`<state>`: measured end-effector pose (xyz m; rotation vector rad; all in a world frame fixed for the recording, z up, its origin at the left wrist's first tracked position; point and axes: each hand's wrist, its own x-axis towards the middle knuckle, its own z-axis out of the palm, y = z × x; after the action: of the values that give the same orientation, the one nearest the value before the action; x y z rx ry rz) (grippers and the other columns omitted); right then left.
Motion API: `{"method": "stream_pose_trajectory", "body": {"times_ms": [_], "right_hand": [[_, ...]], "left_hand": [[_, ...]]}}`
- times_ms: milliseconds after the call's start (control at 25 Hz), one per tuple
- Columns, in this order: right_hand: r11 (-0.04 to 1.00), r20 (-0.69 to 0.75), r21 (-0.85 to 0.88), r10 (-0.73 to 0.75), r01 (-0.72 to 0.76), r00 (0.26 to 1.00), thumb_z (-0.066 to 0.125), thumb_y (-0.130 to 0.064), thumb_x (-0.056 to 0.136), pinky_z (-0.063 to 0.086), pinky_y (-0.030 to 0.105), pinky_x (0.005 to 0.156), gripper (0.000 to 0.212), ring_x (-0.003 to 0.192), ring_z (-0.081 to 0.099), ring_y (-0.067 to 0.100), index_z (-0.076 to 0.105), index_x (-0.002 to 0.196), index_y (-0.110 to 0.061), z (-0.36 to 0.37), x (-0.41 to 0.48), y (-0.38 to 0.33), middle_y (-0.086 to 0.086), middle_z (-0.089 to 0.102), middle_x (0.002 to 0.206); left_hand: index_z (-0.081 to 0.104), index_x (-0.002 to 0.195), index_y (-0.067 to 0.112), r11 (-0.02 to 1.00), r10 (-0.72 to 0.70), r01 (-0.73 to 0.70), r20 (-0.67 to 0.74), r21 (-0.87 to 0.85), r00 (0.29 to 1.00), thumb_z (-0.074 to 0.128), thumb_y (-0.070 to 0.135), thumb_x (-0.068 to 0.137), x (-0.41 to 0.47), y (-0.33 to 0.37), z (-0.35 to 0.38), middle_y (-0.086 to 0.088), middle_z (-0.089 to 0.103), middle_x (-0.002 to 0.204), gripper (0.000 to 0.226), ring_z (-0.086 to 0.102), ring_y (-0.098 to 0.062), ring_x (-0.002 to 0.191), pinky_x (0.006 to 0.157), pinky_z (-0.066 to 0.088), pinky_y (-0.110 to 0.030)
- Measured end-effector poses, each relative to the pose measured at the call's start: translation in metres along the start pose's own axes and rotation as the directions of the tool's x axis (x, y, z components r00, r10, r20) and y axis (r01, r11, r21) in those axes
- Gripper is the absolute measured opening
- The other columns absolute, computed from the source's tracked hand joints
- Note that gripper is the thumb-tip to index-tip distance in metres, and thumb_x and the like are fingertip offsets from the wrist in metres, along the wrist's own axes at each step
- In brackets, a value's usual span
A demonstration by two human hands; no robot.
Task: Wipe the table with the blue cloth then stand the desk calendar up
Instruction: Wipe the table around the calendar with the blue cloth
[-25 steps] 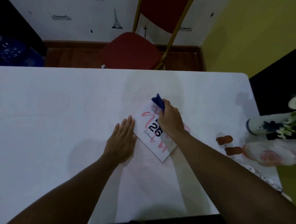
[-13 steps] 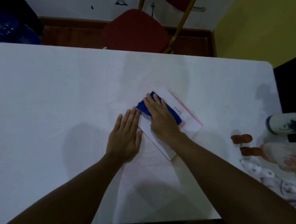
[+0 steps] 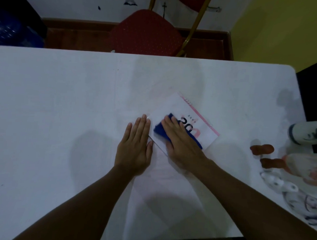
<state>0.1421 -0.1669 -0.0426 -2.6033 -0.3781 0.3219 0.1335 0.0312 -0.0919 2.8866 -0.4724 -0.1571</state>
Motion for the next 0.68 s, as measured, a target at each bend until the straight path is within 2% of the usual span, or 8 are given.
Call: {"method": "stream_pose_trajectory", "body": {"times_ms": [120,320,520,680], "right_hand": [[0.996,0.0,0.026,0.088,-0.088,0.996,0.041,-0.019,0.108,0.013,0.045,0.127,0.055,0.156,0.014,0.025,0.025,0.16,-0.008,0.0,0.035,-0.004,0.007,0.021,0.168],[0.999,-0.01,0.013,-0.031,0.031,0.999,0.04,-0.035,0.108,0.015,0.04,0.128,0.058,0.157,0.014,0.017,0.027,0.16,-0.013,0.014,-0.037,0.003,0.002,0.025,0.167],[0.988,0.0,-0.102,-0.112,0.112,0.994,0.052,-0.01,0.099,0.022,0.044,0.126,0.063,0.156,0.017,0.021,0.031,0.158,-0.009,0.005,-0.057,0.031,0.004,0.028,0.166],[0.995,-0.045,-0.086,0.05,-0.054,0.998,0.054,-0.003,0.098,0.022,0.05,0.125,0.064,0.155,0.019,0.03,0.029,0.158,-0.004,-0.005,0.002,0.025,0.01,0.026,0.166]], "left_hand": [[0.012,0.169,0.01,1.0,-0.001,0.001,-0.003,0.02,1.0,0.017,0.043,0.11,-0.001,0.001,0.0,-0.007,0.007,0.178,0.068,0.004,-0.02,0.166,0.134,0.016,-0.046],[0.009,0.169,0.011,1.0,0.01,-0.01,-0.009,0.006,1.0,0.021,0.042,0.11,-0.001,-0.002,0.002,-0.007,0.003,0.179,0.068,-0.001,-0.019,0.166,0.134,0.014,-0.045],[0.009,0.169,0.011,1.0,0.01,-0.01,-0.02,0.001,1.0,0.024,0.042,0.109,0.0,-0.002,0.002,-0.007,0.003,0.179,0.069,0.0,-0.019,0.166,0.135,0.013,-0.044],[0.011,0.169,0.01,1.0,0.017,-0.017,-0.025,0.0,1.0,0.024,0.042,0.109,-0.001,-0.002,0.001,-0.007,0.006,0.179,0.069,0.003,-0.02,0.167,0.135,0.012,-0.043]]}}
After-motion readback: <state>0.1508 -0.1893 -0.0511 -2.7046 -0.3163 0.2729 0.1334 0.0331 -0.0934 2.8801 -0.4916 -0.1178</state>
